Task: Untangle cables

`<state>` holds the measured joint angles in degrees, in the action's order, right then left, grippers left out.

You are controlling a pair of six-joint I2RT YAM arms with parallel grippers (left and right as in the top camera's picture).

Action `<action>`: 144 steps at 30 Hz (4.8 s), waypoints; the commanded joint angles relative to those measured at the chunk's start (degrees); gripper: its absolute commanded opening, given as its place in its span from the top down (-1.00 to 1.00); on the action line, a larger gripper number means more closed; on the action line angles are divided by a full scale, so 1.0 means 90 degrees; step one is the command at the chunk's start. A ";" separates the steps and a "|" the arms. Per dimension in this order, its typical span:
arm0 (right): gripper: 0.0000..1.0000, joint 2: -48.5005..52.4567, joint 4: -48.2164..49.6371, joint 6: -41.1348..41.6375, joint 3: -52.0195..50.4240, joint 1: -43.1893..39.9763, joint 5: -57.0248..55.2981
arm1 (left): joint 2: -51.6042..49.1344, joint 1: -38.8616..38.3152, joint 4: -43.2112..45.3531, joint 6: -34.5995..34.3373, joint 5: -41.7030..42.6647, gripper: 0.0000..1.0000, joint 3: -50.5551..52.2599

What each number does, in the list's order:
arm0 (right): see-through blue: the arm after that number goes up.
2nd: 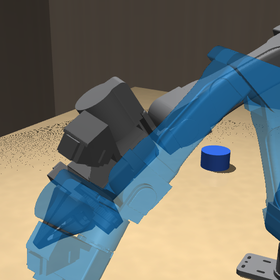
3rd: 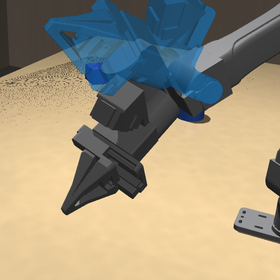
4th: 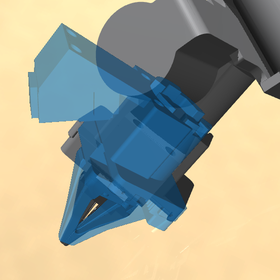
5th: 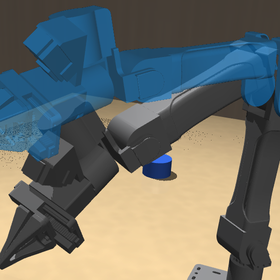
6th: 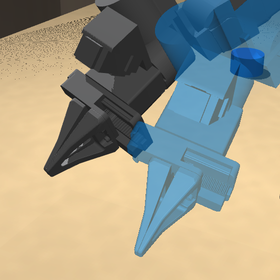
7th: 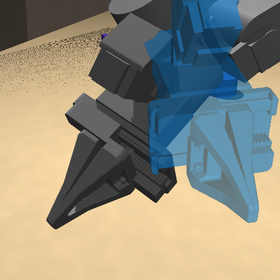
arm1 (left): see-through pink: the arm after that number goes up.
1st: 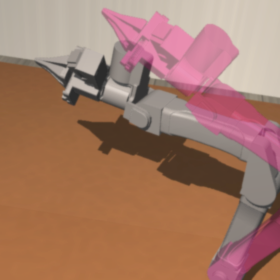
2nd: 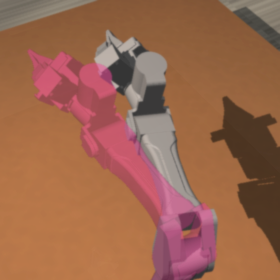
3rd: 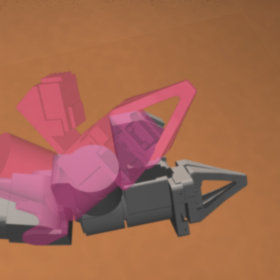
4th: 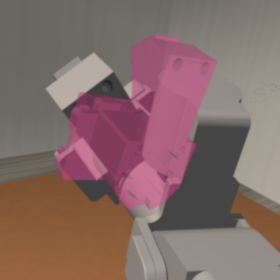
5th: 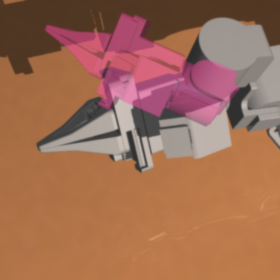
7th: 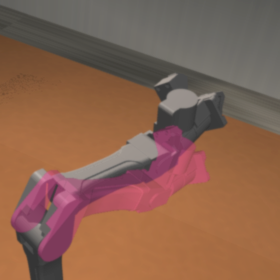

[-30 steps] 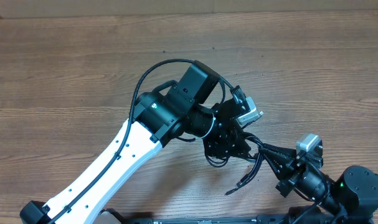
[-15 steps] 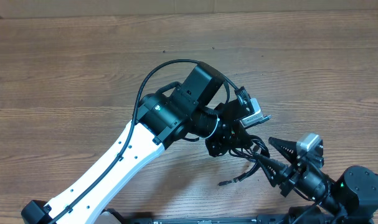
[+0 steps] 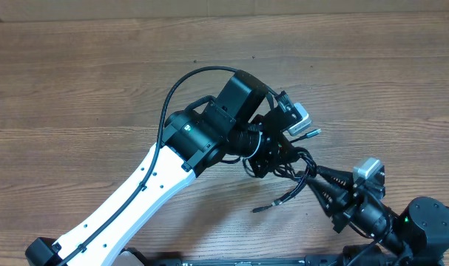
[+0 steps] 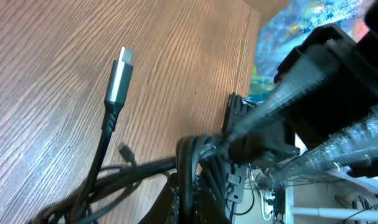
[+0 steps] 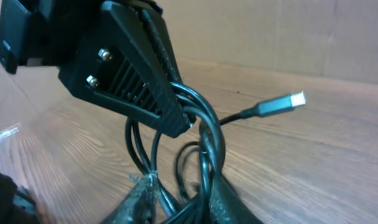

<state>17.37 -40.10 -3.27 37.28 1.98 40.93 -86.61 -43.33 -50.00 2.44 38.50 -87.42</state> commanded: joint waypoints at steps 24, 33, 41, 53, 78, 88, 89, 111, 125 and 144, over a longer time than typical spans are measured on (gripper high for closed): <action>0.58 -0.0039 0.0017 -0.0015 0.0010 0.0024 0.0034 | -0.0036 -0.0024 0.0500 -0.0289 0.0559 0.91 -0.0090; 0.74 -0.0039 0.0015 -0.0015 0.0005 0.0024 0.0738 | -0.0036 -0.0024 0.1207 -0.0296 0.0435 0.92 -0.0090; 0.78 -0.0039 -0.0129 -0.0015 0.0002 0.0024 0.0804 | -0.0036 -0.0024 0.1921 -0.0862 -0.0017 0.91 -0.0090; 0.85 -0.0039 -0.0126 -0.0015 -0.0068 0.0024 0.0826 | -0.0036 -0.0024 0.2484 -0.2902 -0.1207 0.92 -0.0090; 0.10 -0.0039 -0.0177 0.0036 -0.0068 0.0022 -0.0612 | -0.0036 -0.0024 0.0471 0.1501 0.1282 0.92 -0.0090; 0.00 -0.0039 -0.0175 0.0369 -0.0068 0.0022 -0.1804 | -0.0036 -0.0036 -0.0835 0.3024 0.1707 0.92 -0.0090; 0.00 -0.0039 -0.0177 0.0374 -0.0068 0.0022 -0.1836 | -0.0036 -0.0034 -0.0860 0.3024 0.1736 0.91 -0.0090; -0.11 -0.0039 0.0192 0.0600 -0.0068 0.0024 -0.1103 | -0.0036 -0.0036 -0.0549 0.3827 0.3172 0.91 -0.0090; -0.11 -0.0039 -0.0223 0.0617 -0.0068 0.0022 -0.3293 | -0.0036 -0.0189 -0.0801 0.3827 0.3206 0.92 -0.0090; -0.20 -0.0039 -0.0561 0.1668 -0.0068 0.0024 -0.4408 | -0.0036 -0.0189 -0.0784 0.3757 0.2358 0.92 -0.0090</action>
<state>17.21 -45.30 9.80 36.91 2.33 1.39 -87.99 -44.66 -57.17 35.14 63.46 -87.42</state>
